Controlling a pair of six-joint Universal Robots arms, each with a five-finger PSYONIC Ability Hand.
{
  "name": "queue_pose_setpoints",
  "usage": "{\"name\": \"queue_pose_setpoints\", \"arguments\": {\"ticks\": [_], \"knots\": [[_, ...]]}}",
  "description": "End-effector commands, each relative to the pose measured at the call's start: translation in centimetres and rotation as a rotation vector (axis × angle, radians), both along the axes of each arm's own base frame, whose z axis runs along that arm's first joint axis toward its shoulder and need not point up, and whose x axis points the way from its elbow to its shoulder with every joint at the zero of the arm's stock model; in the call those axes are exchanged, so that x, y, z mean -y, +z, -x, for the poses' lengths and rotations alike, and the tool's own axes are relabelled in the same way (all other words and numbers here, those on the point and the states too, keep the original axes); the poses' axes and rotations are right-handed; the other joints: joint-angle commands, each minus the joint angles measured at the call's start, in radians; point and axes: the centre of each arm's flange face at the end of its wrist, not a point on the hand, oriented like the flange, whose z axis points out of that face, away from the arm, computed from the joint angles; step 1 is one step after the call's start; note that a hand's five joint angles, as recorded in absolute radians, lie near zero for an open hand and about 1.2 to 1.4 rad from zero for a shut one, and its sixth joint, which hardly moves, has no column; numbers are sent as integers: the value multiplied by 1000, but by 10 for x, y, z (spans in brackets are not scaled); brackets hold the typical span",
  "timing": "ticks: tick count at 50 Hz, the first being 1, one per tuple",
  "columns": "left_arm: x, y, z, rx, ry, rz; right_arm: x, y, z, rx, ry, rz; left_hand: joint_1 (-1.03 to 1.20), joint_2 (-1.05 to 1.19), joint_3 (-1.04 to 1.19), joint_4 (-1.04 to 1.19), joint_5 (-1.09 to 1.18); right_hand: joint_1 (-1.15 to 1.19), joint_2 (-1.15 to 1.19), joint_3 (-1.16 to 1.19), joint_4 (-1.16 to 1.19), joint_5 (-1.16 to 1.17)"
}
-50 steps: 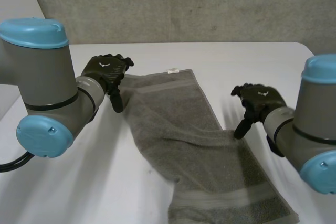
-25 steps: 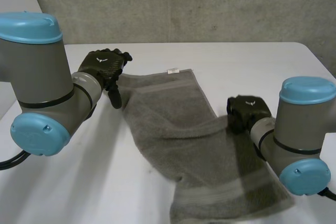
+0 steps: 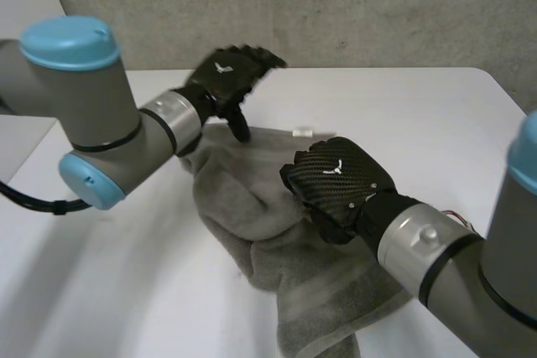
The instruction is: Fold the laundry
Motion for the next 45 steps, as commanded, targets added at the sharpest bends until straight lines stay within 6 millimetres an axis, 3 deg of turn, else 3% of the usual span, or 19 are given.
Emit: {"name": "queue_pose_setpoints", "arguments": {"ticks": [1, 6, 11, 20, 22, 23, 24, 25, 26, 28, 30, 33, 35, 36, 38, 39, 41, 42, 45], "knots": [[-3, -45, 13, 42, -151, -119, -17, 21, 8, 48, 11, 54, 47, 38, 39, 41, 32, 420, 219, 211, 209, 236], [-20, -70, 17, 82, -252, -245, -21, 25, 11, 59, 14, 67, 47, 38, 39, 41, 32, 420, 219, 211, 209, 236], [-55, -89, 27, 116, -431, -379, -25, 23, 12, 58, 35, 60, 47, 38, 39, 41, 32, 420, 219, 211, 209, 236], [-72, -87, 24, 156, -500, -504, -16, 26, 10, 84, 23, 101, 127, 118, 118, 120, 112, 420, 219, 211, 209, 236], [-78, -83, 23, 155, -537, -549, -14, 28, 9, 91, 27, 137, 541, 532, 533, 534, 526, 420, 219, 211, 209, 236], [-78, -83, 23, 155, -538, -550, -14, 28, 9, 91, 27, 137, 544, 534, 535, 537, 529, 420, 219, 211, 209, 236], [-79, -81, 23, 156, -543, -548, -13, 30, 8, 88, 29, 158, 980, 970, 971, 973, 965, 420, 219, 211, 209, 236], [-79, -81, 23, 156, -544, -548, -13, 30, 8, 88, 29, 159, 984, 975, 976, 977, 969, 420, 219, 211, 209, 236], [-76, -79, 24, 159, -537, -520, -12, 32, 7, 85, 33, 181, 1213, 1204, 1205, 1206, 1198, 420, 219, 211, 209, 236], [-70, -76, 25, 165, -513, -468, -11, 34, 7, 78, 33, 203, 1215, 1206, 1207, 1209, 1201, 420, 219, 211, 209, 236], [-42, -66, 27, 178, -334, -319, -9, 39, 6, 69, 37, 248, 1215, 1206, 1207, 1209, 1201, 420, 219, 211, 209, 236], [-24, -60, 26, 173, -197, -238, -5, 44, 2, 75, 34, 283, 1215, 1206, 1207, 1209, 1201, 420, 219, 211, 209, 236], [6, -33, 17, 92, 58, -105, -1, 49, 1, 89, 28, 299, 1215, 1206, 1207, 1209, 1201, 420, 219, 211, 209, 236], [6, -33, 17, 91, 59, -104, -1, 49, 1, 89, 28, 299, 1215, 1206, 1207, 1209, 1201, 420, 219, 211, 209, 236], [21, 0, 6, -44, 224, -10, 11, 58, -2, 103, 3, 328, 1215, 1206, 1207, 1209, 1201, 420, 219, 211, 209, 236], [21, 0, 6, -45, 225, -10, 11, 58, -2, 103, 2, 328, 1215, 1206, 1207, 1209, 1201, 420, 219, 211, 209, 236], [21, 26, -6, -138, 305, 53, 34, 60, -7, 105, -33, 335, 1215, 1206, 1207, 1209, 1201, 420, 219, 211, 209, 236], [21, 26, -6, -139, 305, 53, 34, 60, -7, 105, -33, 335, 1215, 1206, 1207, 1209, 1201, 420, 219, 211, 209, 236], [8, 53, -17, -192, 332, 120, 59, 65, -12, 112, -68, 352, 1215, 1206, 1207, 1209, 1201, 420, 219, 211, 209, 236]]}}
